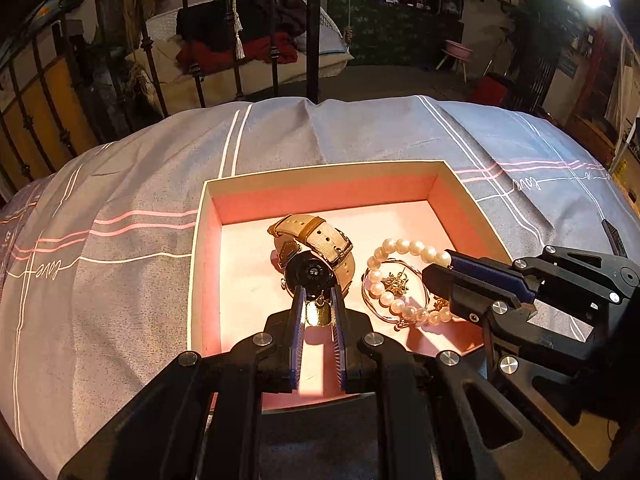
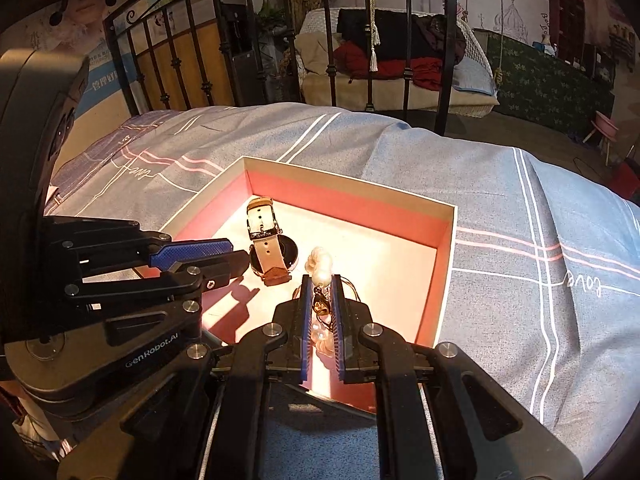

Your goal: Organize jewelry

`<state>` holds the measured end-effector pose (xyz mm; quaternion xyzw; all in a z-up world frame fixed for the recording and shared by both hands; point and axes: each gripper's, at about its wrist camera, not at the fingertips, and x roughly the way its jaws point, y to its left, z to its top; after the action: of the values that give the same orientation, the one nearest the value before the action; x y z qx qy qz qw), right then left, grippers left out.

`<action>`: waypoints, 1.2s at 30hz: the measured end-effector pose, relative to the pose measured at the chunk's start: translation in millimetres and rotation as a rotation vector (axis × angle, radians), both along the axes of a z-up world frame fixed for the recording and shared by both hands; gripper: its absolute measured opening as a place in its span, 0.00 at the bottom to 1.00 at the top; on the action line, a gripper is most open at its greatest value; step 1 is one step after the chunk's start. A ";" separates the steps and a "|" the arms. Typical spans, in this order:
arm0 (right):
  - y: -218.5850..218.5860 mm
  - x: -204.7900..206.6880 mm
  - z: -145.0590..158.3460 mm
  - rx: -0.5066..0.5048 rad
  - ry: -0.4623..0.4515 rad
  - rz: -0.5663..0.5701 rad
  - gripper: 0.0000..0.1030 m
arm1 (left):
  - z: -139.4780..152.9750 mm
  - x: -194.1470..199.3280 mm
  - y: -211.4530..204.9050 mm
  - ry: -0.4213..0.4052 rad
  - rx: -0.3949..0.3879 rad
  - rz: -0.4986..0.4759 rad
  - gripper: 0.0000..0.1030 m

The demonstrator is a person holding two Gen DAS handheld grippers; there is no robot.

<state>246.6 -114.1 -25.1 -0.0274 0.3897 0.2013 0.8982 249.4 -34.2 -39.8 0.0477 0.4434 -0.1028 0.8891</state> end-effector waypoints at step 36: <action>-45.6 -151.9 -13.6 -0.098 -0.032 -0.049 0.65 | -7.3 -144.3 -4.2 -0.060 -0.095 -0.043 0.51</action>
<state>94.7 -159.7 -38.8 -0.0651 0.3852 0.1596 0.9066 105.1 -38.3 -47.1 0.0179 0.4098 -0.1416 0.9010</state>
